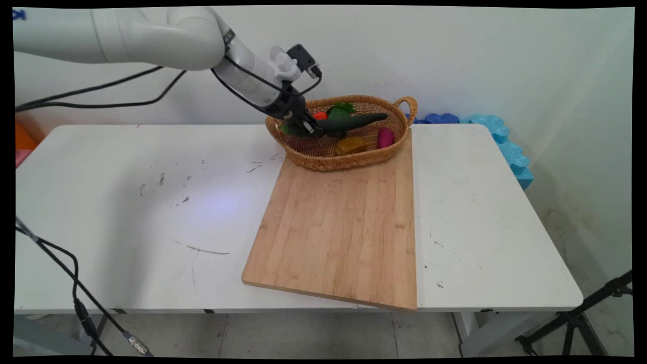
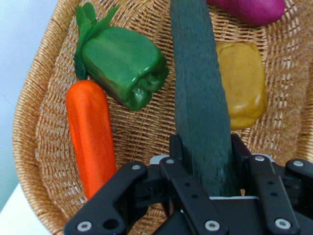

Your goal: Place the picked object on the cutting board

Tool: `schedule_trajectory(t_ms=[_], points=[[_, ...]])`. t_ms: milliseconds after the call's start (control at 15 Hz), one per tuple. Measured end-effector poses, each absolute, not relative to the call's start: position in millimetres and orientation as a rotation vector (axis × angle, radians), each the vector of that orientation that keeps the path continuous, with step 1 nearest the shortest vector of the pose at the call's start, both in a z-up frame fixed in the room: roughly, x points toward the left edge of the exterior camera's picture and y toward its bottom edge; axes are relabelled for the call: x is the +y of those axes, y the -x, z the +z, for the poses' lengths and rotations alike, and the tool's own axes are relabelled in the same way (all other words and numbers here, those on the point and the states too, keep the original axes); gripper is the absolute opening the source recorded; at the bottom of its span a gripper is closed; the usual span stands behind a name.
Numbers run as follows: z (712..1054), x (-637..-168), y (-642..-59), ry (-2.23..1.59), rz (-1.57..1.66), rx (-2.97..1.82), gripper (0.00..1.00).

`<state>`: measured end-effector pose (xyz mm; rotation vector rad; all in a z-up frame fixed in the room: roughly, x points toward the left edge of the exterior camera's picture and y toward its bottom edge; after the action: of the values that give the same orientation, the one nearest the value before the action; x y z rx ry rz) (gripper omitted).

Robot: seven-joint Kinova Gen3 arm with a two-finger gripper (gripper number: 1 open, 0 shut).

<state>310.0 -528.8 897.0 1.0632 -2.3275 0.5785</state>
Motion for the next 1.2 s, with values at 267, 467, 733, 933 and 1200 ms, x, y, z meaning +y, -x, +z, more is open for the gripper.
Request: schedule_trajectory(t_ms=[267,467,733,933,1200], points=[[922.6,-500.7,-316.1,-1.006,0.585,-2.337,0.0],[938.0,-475.3,-321.1,-0.959,0.579,-2.348,0.0],[950.4,-438.5,-325.9,-0.894,0.55,-2.369,0.0],[953.4,-409.1,-327.9,-0.837,0.507,-2.39,0.0],[948.1,-367.5,-330.5,-0.736,0.433,-2.418,0.0]])
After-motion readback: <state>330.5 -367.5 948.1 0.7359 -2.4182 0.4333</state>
